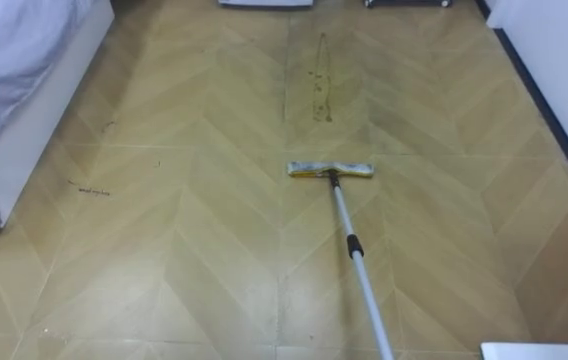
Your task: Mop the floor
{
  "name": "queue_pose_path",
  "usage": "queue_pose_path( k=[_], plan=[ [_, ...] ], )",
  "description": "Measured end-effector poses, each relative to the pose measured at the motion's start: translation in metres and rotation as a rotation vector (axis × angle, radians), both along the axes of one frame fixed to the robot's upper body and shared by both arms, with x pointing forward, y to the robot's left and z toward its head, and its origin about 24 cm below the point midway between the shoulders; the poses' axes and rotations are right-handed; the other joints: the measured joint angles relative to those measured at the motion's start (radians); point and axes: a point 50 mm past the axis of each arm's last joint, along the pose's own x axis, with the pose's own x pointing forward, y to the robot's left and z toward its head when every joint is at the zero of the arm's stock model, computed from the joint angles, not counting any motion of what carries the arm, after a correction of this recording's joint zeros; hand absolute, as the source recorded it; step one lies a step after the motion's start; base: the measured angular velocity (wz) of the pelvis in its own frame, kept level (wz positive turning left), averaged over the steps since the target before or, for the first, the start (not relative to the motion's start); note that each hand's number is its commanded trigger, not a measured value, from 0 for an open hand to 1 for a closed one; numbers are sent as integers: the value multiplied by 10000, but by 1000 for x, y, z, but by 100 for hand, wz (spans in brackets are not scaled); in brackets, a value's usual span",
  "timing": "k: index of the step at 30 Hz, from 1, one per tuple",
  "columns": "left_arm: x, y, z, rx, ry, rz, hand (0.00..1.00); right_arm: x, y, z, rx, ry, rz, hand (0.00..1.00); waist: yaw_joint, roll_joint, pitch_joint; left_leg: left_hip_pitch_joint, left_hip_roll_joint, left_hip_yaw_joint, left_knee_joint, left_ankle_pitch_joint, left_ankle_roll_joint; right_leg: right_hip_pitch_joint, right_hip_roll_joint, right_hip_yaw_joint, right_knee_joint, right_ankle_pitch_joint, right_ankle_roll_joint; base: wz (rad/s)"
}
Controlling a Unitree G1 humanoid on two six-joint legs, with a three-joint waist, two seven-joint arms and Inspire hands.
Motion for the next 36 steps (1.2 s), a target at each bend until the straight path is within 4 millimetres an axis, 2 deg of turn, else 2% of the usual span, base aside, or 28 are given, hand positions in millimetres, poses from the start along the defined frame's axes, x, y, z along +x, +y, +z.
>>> queue_pose_path(
  k=[1, 2, 3, 4, 6, 7, 8, 12, 13, 14, 21, 23, 28, 34, 35, 36],
  plan=[
    [0, 0, 0, 1, 1, 3, 0, 1, 0, 0, 1, -13, 5, 100, 5, -140, 22, -2, 0, -1, -3, 0, 0, -1, 0, -1, -1, 0, 0, 0],
    [0, 0, 0, 3, 1, 2, 0, 1, 0, 0, 7, -19, 6, 100, 12, 30, 8, -28, 0, -2, -6, 0, 0, -9, 1, -3, 5, 0, 0, 0],
    [0, 0, 0, 2, -2, -1, 0, 2, 0, 0, 7, -51, 15, 100, 16, -49, 43, -57, 0, -3, -6, 0, 0, -37, 1, -12, 6, 0, 0, 0],
    [0, 0, 0, 4, -8, -12, 0, 3, 0, 0, 13, -78, -1, 100, 6, -44, 35, -87, -5, -4, -3, 0, 0, -59, 0, -20, 5, 0, 0, 0],
    [2, 0, 0, 8, -79, -41, 0, 4, 1, 0, 35, -141, -140, 100, 6, -115, -50, -281, -7, -5, 89, 1, 2, -226, -4, -36, 16, 1, 0, 0],
    [3, 0, 0, 10, -86, -44, 0, 5, 1, 0, 36, -157, -164, 100, 9, -120, -41, -339, -2, -5, 107, 2, 3, -253, -5, -37, 16, 1, -1, 0],
    [3, 0, 1, 17, -107, -50, 0, 5, 1, 0, 43, -182, -224, 100, 3, -42, -75, -413, -8, 3, 153, 2, 3, -290, -5, -54, 24, 1, -1, 0],
    [8, 0, 1, 82, -264, -85, 0, 8, 1, 0, 6, -297, -313, 100, 3, -52, -85, -801, -3, -3, 197, 1, 5, -619, -9, -156, 86, 1, -1, 4],
    [9, 0, 1, 88, -292, -84, 0, 9, 1, 0, 5, -329, -315, 100, 14, 26, -60, -908, 6, -11, 236, 0, 5, -738, -9, -187, 130, 1, -1, 0],
    [13, 0, 2, 110, -380, -74, 0, 11, 2, 0, -6, -423, -418, 100, 16, -23, -80, -1096, 8, -14, 290, 4, 6, -915, -19, -327, 174, 3, -4, 0],
    [30, -2, 2, 361, -654, 13, 0, 15, 3, 0, -133, -577, -964, 100, 36, 17, -39, -2112, -20, -266, 593, 77, 38, -1730, -52, -637, 171, 29, -46, 11],
    [32, -4, 2, 336, -668, -95, 0, 15, 2, 0, -222, -623, -1116, 100, 31, 92, 11, -2295, -21, -273, 650, 77, 38, -1878, -51, -656, 165, 30, -47, 7],
    [34, -5, 2, 506, -698, -84, 0, 20, -2, 2, -43, -858, -1310, 100, 12, 219, 56, -2907, -16, -308, 786, 81, 31, -2430, -20, -751, 191, 42, -68, 3],
    [40, -9, 2, 650, -983, 119, 0, 23, -6, 4, 231, -1272, -1594, 100, 10, 228, 35, -3673, -13, -397, 931, 90, 27, -3172, -16, -853, 345, 42, -69, 5],
    [42, -9, 3, 681, -1070, 138, 0, 24, -6, 4, 77, -1349, -1575, 100, 16, 227, 41, -3854, -1, -403, 998, 92, 27, -3352, -12, -854, 424, 42, -69, 0],
    [45, -12, 3, 659, -1151, 102, 0, 25, -5, 4, -180, -1419, -1594, 100, 31, 303, 81, -3975, 8, -418, 1021, 99, 38, -3522, -19, -856, 539, 41, -69, 0]
  ],
)
